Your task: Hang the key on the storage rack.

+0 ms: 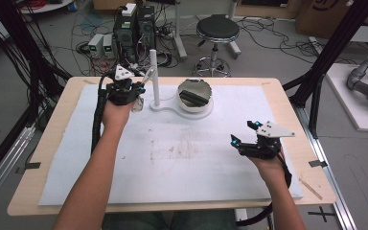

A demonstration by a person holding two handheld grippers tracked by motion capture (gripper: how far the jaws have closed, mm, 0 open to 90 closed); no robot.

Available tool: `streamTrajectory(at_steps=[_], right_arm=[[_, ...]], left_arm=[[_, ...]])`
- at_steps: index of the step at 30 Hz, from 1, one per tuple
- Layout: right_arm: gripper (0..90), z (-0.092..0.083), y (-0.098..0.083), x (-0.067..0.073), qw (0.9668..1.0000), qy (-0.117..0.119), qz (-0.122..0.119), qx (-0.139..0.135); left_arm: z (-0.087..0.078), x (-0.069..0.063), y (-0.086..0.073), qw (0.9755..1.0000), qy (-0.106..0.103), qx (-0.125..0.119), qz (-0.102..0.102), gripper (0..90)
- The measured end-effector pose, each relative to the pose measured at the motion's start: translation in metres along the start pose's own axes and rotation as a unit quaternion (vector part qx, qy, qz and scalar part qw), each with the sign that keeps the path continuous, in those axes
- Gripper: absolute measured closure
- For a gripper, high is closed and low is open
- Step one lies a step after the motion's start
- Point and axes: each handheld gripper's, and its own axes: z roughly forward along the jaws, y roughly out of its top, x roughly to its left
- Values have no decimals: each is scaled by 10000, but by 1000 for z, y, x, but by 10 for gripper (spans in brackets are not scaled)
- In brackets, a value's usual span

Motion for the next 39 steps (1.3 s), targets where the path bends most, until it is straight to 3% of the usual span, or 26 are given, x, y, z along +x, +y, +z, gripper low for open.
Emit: streamTrajectory(at_steps=[6,9,15,17,22,28,31,34,39], right_arm=[[198,0,-1,-1,10000,0,28,12],[199,1,-1,-1,10000,1,12,26],[198,1,0,0,10000,17,-7,15],[198,1,0,0,10000,19,-20,-2],[198,0,1,0,10000,24,0,-19],[198,2,1,-1,10000,26,-25,-6],[198,1,1,-1,10000,33,-26,-9],[198,0,2,-1,10000,39,17,-71],[198,-2,4,-3,9999,29,-19,-119]], left_arm=[[7,0,-2,10000,-11,55,-36,801],[7,-1,-2,10000,-16,28,-32,714],[5,-3,-1,10000,-39,35,-40,667],[4,-4,-2,10000,-5,13,-60,614],[-1,-7,-7,9997,-238,72,-15,550],[-20,-12,-11,9995,-281,56,154,404],[-34,-11,-9,9991,-370,-164,79,378],[-42,-12,-10,9989,-393,-224,89,336],[-56,-14,-21,9968,-641,-469,45,295]])
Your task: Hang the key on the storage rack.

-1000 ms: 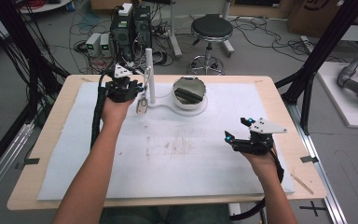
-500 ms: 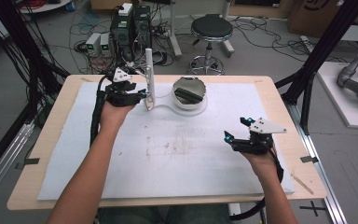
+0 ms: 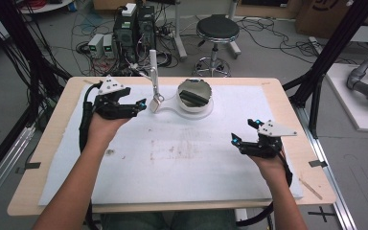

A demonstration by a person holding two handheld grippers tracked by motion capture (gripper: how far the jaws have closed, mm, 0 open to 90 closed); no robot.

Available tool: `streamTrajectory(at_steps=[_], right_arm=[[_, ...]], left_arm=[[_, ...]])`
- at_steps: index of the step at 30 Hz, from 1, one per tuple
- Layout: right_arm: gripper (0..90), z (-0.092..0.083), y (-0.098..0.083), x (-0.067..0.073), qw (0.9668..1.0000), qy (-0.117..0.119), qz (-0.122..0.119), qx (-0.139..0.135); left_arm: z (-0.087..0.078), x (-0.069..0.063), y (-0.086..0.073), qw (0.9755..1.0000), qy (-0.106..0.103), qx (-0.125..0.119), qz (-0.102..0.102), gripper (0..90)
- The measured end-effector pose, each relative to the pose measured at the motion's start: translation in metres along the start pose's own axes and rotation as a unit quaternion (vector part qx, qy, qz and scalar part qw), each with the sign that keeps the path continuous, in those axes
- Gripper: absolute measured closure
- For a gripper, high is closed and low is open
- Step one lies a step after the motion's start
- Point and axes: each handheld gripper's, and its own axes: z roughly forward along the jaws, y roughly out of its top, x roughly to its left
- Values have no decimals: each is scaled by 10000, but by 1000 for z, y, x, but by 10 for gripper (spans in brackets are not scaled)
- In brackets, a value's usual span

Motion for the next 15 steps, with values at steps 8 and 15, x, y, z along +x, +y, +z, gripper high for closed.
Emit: streamTrajectory(at_steps=[8,15], right_arm=[[198,0,-1,-1,10000,-5,20,10],[198,0,-2,-2,10000,-31,58,43]], left_arm=[[-19,-4,-27,9998,-195,-58,3,250],[-33,-10,-52,9994,-325,-85,72,238]])
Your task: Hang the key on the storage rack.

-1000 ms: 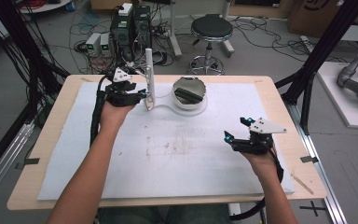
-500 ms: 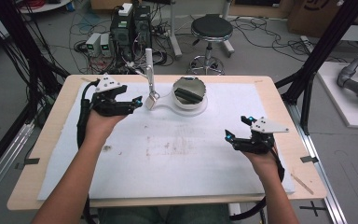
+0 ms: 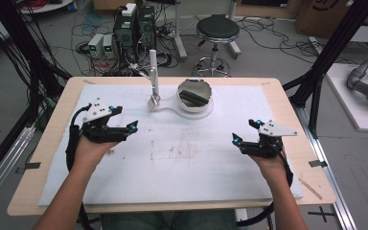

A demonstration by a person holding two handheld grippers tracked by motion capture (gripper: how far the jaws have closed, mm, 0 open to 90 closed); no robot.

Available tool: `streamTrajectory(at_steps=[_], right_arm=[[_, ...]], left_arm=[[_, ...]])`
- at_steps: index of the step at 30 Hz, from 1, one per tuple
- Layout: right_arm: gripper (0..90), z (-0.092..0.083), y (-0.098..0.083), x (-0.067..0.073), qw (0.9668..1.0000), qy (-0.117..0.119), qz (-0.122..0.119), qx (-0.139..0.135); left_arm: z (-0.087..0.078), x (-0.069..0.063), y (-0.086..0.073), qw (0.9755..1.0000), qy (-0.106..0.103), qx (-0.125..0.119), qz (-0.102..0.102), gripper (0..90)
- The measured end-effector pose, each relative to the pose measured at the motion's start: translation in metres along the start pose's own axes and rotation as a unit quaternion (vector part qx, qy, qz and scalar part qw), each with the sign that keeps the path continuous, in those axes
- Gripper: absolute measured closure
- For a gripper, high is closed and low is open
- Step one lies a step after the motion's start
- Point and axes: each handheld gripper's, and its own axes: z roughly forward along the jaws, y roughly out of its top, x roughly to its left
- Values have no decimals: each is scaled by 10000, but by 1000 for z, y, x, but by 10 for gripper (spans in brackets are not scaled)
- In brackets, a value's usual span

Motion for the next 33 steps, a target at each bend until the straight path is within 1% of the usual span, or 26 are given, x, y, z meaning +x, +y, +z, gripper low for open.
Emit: streamTrajectory(at_steps=[1,4,5,7,9,12,14,16,18,22,26,29,33], right_arm=[[198,0,0,0,10000,-2,-1,9],[198,1,-1,0,10000,-20,-13,26],[198,1,-1,0,10000,-16,-21,41],[198,1,-2,1,10000,-28,-10,55],[198,2,-2,1,10000,-19,-28,65],[198,4,-3,1,10000,-28,-33,79],[198,5,-4,1,9999,-7,-25,100],[198,6,-4,1,9999,0,-44,128],[198,5,-5,1,9999,12,-30,129],[198,3,-5,1,10000,5,-7,80],[198,2,-6,1,9999,-2,8,113],[198,2,-6,1,9999,-9,29,109],[198,2,-6,1,9999,-15,17,112]], left_arm=[[-1,-1,-6,10000,-15,33,1,237],[-2,-3,-18,10000,-83,41,7,228],[-2,-3,-21,10000,-65,40,30,206],[-1,-3,-31,10000,-51,53,6,197],[1,-1,-36,9999,-52,114,-27,197],[0,-1,-42,9999,-2,113,-23,197],[0,-1,-46,9999,-9,153,-59,197],[-1,0,-48,9998,-11,188,-23,197],[-3,1,-48,9998,-3,173,-26,197],[-8,4,-49,9999,1,118,-83,197],[-11,6,-51,9999,37,99,-116,197],[-12,6,-52,9998,57,142,-96,197],[-11,6,-53,9999,47,139,-89,197]])
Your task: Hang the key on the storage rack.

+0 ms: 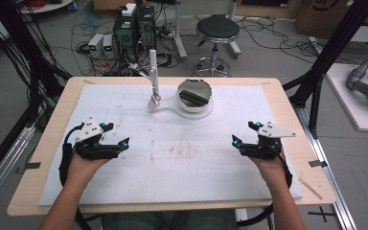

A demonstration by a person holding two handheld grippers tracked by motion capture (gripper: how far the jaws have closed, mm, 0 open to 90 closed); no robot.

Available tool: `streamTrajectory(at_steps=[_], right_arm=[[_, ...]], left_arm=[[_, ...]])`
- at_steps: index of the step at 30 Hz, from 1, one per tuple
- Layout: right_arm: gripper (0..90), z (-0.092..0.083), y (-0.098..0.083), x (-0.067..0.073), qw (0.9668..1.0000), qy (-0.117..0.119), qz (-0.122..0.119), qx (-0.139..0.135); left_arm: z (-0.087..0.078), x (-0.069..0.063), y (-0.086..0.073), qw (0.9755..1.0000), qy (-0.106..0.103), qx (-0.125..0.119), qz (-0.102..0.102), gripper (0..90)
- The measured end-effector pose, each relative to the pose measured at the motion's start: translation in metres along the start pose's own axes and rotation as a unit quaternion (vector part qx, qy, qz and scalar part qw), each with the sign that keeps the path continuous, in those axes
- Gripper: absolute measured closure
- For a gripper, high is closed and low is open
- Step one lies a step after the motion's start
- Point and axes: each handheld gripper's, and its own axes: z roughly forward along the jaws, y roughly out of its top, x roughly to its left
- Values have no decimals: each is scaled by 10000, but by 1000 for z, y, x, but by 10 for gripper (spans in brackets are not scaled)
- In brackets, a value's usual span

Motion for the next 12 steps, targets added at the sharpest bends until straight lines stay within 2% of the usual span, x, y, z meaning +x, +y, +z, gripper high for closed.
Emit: streamTrajectory(at_steps=[12], right_arm=[[198,1,-1,0,10000,23,-9,9]], left_arm=[[2,-1,0,10000,-24,46,8,197]])
